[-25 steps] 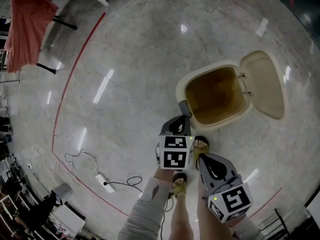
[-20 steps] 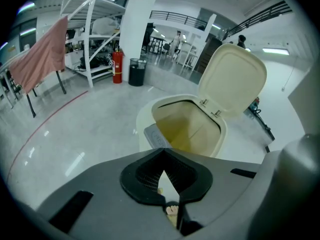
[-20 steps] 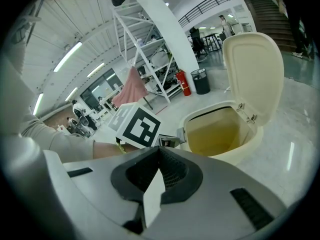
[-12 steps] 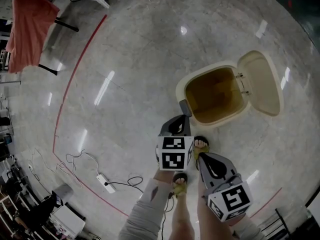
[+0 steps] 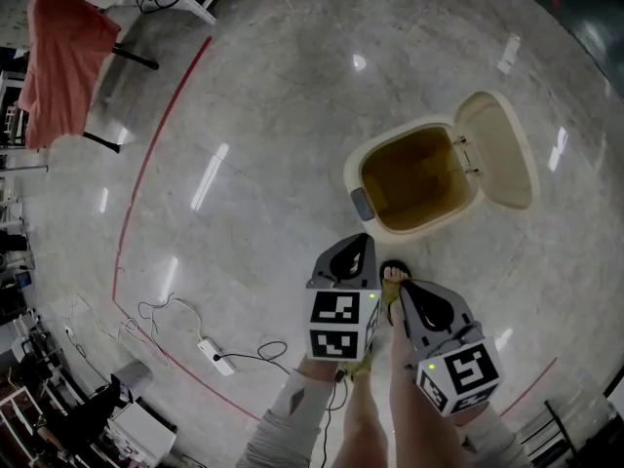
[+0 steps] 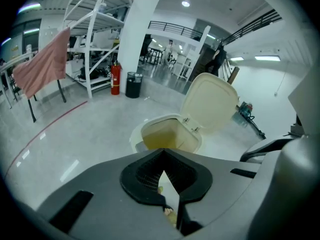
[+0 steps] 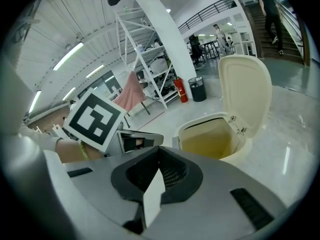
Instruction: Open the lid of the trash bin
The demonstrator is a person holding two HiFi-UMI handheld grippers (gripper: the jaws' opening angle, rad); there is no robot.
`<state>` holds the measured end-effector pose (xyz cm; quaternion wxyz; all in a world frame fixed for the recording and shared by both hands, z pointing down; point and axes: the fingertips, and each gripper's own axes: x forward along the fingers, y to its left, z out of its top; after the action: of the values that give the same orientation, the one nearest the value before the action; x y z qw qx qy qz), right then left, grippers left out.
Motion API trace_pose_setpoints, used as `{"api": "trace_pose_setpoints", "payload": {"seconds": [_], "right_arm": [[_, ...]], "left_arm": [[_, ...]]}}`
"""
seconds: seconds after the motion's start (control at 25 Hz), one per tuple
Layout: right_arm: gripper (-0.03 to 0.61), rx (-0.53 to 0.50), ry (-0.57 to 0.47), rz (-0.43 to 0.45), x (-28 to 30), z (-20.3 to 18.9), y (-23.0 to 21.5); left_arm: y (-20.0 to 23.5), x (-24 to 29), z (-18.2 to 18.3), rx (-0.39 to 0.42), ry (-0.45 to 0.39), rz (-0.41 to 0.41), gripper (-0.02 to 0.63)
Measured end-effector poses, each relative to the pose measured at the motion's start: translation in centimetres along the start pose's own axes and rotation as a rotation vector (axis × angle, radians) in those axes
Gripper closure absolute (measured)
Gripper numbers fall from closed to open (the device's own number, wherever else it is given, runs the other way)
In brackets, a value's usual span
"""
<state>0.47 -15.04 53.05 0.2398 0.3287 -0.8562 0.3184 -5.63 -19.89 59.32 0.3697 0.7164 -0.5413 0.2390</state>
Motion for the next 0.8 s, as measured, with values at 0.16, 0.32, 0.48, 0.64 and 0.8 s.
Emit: {"api": "trace_pose_setpoints", "payload": {"seconds": [0.16,0.32,0.48,0.64,0.8], "right_arm": [[0.580,-0.011,-0.011,-0.009,-0.7,0.5,-0.1],[0.581,-0.028,-0.024,-0.006,-1.2,0.9,0.2],[0.580,-0.026,-0.023,-0.006,-1.9,0.8,0.5],[0.580,-0.058,-0.026,-0.021,-2.3,1.0,0.6],[0.580,-0.070,-0.024,-0.031,-2.5,1.0,1.1]], "left_arm": [[-1.9,-2.2,0.4,0.044,-0.019,-0.025,0.609],[-3.2,-4.1,0.3,0.036,-0.030,-0.043,0.609],[-4.4,-5.9,0.2,0.014,-0.048,-0.054,0.609],[-5.3,-7.5,0.1,-0.007,-0.083,-0.067,0.609],[-5.7,-8.5,-0.3,-0.011,-0.091,-0.071,0.609]]}}
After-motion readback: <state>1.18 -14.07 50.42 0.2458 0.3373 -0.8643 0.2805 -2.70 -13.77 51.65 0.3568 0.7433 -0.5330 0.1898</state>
